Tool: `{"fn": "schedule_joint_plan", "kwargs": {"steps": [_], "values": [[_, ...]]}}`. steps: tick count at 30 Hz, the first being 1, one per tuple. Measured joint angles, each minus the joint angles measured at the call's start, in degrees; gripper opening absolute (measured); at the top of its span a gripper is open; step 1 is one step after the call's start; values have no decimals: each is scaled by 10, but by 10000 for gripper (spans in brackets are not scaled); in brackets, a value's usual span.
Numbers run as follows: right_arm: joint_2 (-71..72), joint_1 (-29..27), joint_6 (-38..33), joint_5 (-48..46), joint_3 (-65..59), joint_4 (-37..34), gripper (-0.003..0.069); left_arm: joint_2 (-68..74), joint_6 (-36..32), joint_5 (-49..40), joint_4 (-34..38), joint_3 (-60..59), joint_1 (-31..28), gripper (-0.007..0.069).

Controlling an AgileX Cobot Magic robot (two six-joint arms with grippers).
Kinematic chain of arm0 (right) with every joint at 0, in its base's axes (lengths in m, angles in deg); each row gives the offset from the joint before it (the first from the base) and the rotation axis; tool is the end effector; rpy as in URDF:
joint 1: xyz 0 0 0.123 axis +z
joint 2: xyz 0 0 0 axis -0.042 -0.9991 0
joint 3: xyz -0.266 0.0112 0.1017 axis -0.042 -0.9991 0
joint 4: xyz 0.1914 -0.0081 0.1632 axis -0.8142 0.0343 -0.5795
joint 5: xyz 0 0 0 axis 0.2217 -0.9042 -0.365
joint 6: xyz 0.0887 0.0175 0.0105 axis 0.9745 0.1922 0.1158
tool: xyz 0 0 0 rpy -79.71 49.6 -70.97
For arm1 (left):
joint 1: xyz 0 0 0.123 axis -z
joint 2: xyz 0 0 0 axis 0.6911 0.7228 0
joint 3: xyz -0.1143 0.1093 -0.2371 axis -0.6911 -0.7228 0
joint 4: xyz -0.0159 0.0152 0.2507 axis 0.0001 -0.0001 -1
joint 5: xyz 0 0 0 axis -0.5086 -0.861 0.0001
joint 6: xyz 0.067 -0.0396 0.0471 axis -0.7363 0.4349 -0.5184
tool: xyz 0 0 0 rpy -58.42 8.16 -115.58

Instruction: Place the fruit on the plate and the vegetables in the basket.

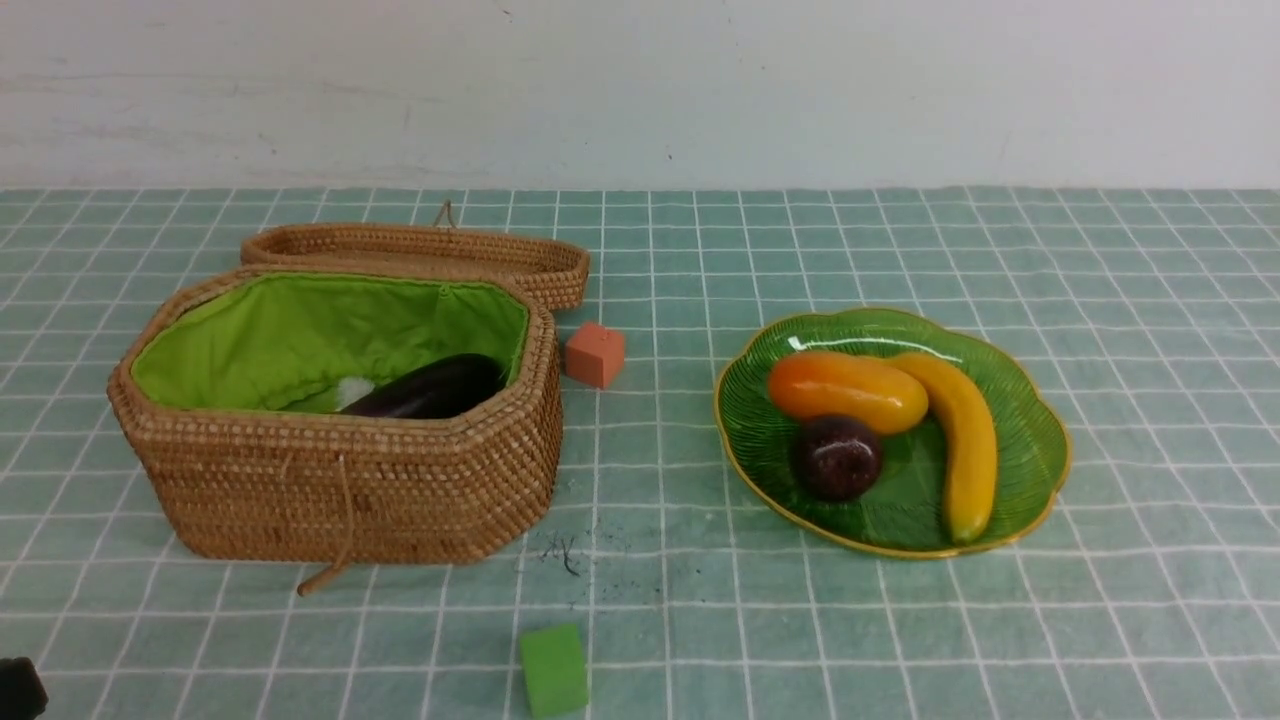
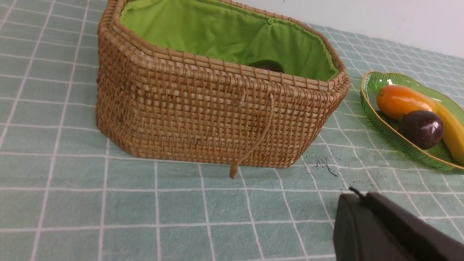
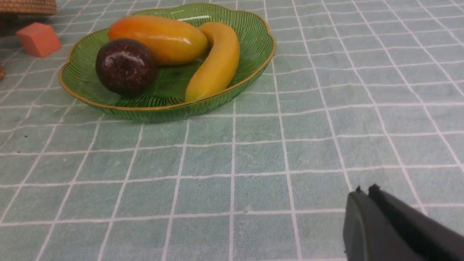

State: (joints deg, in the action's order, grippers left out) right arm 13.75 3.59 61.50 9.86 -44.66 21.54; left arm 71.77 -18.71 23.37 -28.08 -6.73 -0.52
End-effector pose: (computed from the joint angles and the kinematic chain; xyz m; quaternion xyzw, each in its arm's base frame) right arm 0.0524 0.0040 0.1736 0.0151 0.8032 0.0436 0.5939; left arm 0.0582 -0.0069 0.2465 0.0012 0.7951 -0.2052 0.5707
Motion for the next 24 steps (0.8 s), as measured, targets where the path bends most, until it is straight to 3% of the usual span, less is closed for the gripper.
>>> {"fn": "schedule_joint_plan", "kwargs": {"steps": [18,21,24], "values": [[0,0,0,0,0,-1,26,0,1,2,-10,-2,0,19],[0,0,0,0,0,-1,29,0,2,25,-15,-6,-4,20],[0,0,0,0,0,-1,34,0,-26,116,-9,-7,-52,17]]}}
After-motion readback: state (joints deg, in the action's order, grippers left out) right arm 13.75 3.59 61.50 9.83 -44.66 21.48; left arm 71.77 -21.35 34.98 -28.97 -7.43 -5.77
